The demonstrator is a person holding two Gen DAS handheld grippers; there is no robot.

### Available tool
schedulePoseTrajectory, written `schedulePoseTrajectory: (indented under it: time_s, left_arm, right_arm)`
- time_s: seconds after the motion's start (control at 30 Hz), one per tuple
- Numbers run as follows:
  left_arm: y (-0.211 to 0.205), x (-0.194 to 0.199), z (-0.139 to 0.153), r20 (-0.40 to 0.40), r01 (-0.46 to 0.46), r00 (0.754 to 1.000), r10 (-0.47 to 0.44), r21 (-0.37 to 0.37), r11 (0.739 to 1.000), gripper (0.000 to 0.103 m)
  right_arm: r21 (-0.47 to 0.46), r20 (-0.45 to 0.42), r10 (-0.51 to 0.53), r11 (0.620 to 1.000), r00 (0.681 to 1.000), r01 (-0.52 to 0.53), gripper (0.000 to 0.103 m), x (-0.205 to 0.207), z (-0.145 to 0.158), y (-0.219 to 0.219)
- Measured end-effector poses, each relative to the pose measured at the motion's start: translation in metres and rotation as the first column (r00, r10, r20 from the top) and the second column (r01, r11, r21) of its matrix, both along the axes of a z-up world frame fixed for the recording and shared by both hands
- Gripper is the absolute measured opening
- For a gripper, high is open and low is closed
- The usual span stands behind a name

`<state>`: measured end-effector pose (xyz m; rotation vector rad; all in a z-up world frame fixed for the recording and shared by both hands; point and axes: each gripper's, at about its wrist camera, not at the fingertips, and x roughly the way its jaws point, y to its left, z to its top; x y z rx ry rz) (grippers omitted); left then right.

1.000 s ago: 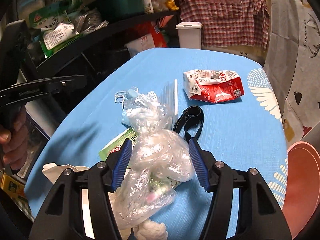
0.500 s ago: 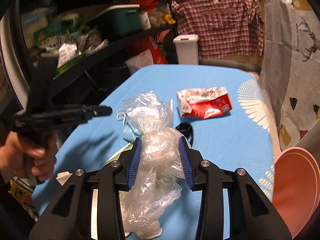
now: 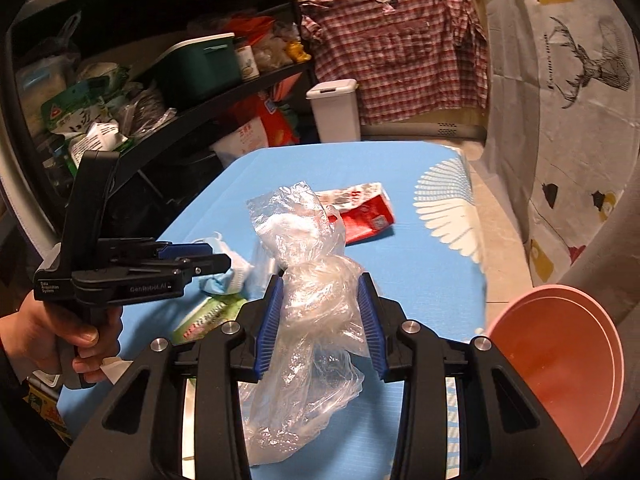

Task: Collect trash
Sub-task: 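Grasp the blue face mask with the left gripper while the right gripper holds the plastic bag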

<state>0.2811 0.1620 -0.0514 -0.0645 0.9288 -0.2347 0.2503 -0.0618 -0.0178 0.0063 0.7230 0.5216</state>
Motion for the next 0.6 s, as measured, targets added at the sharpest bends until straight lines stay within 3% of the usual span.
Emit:
schedulePoseTrajectory:
  time_s: [0.13, 0.23, 0.43, 0.6]
  left_arm:
    - [-0.011, 0.003, -0.006, -0.027, 0.023, 0.999, -0.022, 0.032, 0.999, 0.041]
    - [-0.018, 0.006, -0.017, -0.071, 0.029, 0.997, -0.021, 0.112, 0.993, 0.04]
    - [-0.018, 0.003, -0.007, -0.038, 0.025, 0.999, -0.02, 0.135, 0.991, 0.017]
    - [-0.013, -0.003, 0.008, -0.005, 0.002, 1.0, -0.002, 0.142, 0.99, 0.014]
  right_arm:
    - [0.003, -0.004, -0.013, 1.0, 1.0, 0.013, 0.039, 0.003, -0.001, -0.007]
    - [0.004, -0.006, -0.016, 1.0, 1.0, 0.016, 0.039, 0.004, -0.001, -0.01]
    - [-0.002, -0.002, -0.016, 1.0, 1.0, 0.016, 0.039, 0.004, -0.001, -0.011]
    - [0.004, 0.002, -0.028, 1.0, 1.0, 0.028, 0.039, 0.0, 0.004, -0.017]
